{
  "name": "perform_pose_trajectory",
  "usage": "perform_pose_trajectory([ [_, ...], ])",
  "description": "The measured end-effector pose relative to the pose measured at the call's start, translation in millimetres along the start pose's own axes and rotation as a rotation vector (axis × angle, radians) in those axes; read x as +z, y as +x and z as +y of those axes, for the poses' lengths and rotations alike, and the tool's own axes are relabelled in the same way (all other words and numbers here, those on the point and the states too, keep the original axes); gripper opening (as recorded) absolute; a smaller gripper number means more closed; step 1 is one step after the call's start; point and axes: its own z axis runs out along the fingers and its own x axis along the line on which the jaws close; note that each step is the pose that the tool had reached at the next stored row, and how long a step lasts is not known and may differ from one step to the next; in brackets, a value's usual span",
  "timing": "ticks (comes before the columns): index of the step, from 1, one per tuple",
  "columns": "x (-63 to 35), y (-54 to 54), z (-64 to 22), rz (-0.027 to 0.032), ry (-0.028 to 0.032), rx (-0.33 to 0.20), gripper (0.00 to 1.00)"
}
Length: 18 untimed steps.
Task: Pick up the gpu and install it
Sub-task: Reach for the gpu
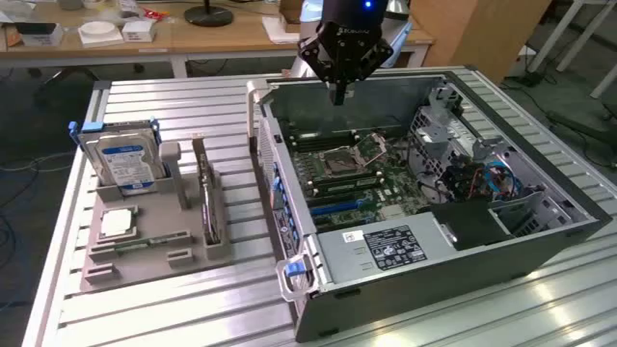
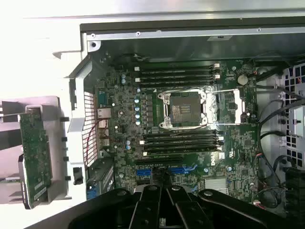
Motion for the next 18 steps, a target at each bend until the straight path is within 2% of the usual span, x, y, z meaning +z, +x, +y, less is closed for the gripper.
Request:
perform_pose_trajectory([
  [8, -0.1, 4.4, -0.3, -0.0001, 0.0001, 0.0, 0.1],
  [18, -0.6, 25.3, -1.9, 0.0, 0.0, 0.0, 0.1],
])
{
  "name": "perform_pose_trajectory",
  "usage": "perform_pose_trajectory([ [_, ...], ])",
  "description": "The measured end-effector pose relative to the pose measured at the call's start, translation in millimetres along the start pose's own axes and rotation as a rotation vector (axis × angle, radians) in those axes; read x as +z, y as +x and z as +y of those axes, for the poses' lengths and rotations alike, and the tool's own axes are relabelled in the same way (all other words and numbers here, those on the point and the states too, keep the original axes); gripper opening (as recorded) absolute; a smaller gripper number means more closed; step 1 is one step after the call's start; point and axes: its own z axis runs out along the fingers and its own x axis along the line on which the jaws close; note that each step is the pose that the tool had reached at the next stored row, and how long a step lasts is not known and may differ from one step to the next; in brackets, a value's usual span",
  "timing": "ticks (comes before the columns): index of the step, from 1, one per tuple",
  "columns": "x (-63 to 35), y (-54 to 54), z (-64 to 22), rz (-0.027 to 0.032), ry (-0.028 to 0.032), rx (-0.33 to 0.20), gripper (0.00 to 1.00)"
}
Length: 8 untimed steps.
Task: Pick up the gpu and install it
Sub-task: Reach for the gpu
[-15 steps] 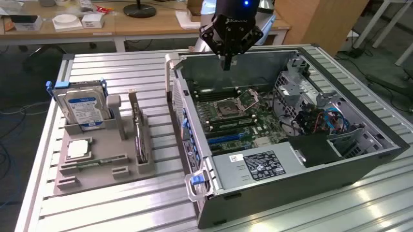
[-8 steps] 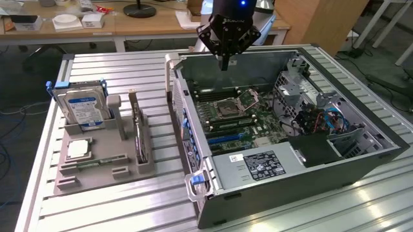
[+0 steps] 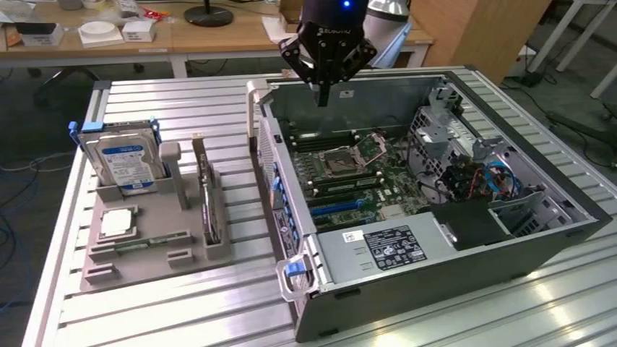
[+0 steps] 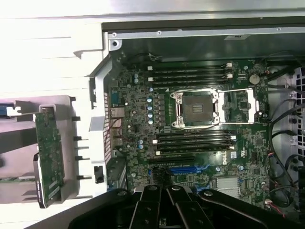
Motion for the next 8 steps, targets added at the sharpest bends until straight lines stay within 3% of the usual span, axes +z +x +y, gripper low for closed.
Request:
perform_pose_trajectory([
  [8, -0.3, 14.1, -1.1, 0.0, 0.0, 0.0, 0.1],
])
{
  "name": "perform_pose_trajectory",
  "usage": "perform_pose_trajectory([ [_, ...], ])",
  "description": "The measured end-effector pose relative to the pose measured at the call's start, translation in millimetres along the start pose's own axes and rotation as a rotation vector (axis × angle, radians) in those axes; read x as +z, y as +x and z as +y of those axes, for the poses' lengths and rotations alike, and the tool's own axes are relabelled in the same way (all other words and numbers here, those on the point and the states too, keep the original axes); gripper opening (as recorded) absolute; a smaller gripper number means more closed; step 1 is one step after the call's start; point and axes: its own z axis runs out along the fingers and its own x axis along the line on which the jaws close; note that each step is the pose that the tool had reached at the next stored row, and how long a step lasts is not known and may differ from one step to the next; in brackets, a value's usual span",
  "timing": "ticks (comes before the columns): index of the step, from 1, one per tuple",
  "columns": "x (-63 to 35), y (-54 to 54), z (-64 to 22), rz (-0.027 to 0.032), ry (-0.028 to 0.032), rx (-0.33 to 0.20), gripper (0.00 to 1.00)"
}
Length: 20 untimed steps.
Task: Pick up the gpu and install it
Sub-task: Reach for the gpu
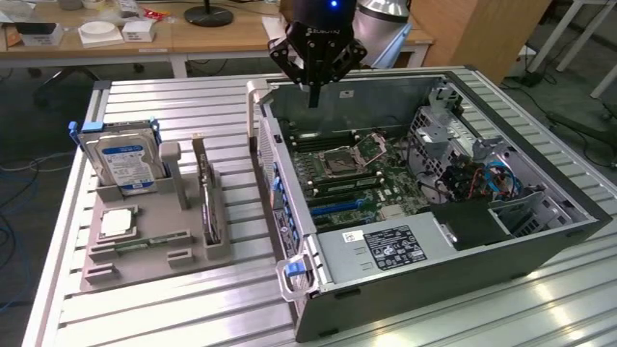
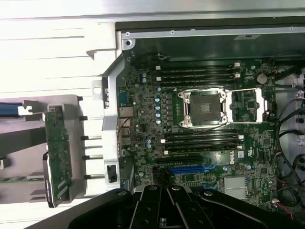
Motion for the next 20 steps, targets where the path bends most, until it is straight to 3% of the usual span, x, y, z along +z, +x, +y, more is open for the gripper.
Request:
perform_pose_trajectory([
  [20, -0.9, 37.8, -2.8, 0.0, 0.0, 0.0, 0.1],
])
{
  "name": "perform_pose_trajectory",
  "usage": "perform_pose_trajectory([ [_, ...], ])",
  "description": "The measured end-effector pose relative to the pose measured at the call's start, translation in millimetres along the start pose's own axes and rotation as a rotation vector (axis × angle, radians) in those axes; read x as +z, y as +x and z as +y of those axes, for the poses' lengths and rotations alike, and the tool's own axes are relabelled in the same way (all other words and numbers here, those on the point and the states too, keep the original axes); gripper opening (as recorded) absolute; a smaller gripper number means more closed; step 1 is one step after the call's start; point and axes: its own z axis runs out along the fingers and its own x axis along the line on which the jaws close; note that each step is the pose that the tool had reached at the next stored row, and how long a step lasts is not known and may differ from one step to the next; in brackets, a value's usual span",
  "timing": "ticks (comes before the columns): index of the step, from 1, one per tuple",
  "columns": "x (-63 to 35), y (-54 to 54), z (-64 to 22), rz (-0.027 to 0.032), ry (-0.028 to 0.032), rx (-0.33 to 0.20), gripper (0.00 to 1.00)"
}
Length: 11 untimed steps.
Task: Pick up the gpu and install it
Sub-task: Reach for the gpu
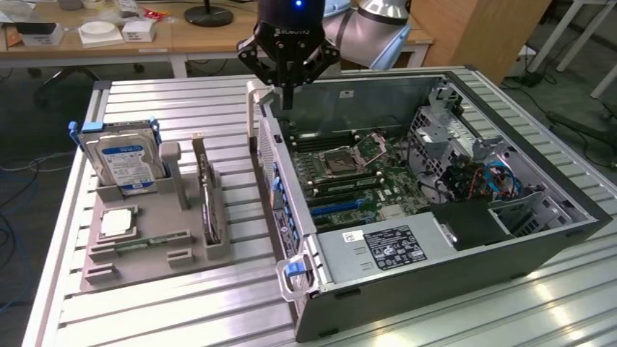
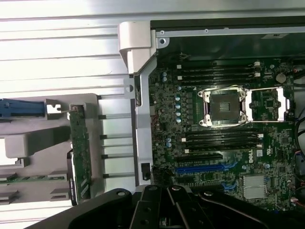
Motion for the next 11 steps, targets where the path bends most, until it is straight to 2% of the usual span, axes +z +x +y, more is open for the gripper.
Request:
perform_pose_trajectory([
  [11, -0.3, 17.7, -1.3, 0.0, 0.0, 0.0, 0.1],
])
